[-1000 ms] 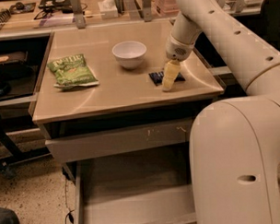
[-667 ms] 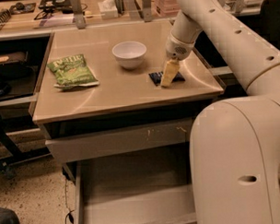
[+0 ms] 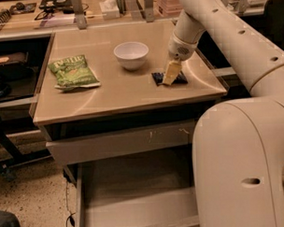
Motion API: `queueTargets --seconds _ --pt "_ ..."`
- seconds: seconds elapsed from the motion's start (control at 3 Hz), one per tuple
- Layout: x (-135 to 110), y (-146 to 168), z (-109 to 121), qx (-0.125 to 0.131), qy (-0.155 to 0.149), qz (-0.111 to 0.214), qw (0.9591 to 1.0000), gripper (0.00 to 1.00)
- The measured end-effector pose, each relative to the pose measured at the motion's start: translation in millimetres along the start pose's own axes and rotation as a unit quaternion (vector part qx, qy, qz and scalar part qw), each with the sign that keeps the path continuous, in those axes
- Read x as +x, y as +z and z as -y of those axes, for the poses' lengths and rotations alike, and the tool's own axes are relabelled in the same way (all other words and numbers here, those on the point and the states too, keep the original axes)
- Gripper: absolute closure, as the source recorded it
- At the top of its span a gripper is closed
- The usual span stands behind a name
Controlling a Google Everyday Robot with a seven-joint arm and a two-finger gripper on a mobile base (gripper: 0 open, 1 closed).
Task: Place rxbar blueberry into middle drawer
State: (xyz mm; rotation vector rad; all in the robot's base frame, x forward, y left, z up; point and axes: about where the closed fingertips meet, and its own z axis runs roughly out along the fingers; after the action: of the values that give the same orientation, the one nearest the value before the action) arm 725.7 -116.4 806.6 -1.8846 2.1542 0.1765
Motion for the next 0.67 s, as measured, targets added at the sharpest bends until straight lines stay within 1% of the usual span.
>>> queueTargets --seconds 0.67 --pt "-3.3 -11.4 1.0 0.000 0.000 0.000 1.0000 1.00"
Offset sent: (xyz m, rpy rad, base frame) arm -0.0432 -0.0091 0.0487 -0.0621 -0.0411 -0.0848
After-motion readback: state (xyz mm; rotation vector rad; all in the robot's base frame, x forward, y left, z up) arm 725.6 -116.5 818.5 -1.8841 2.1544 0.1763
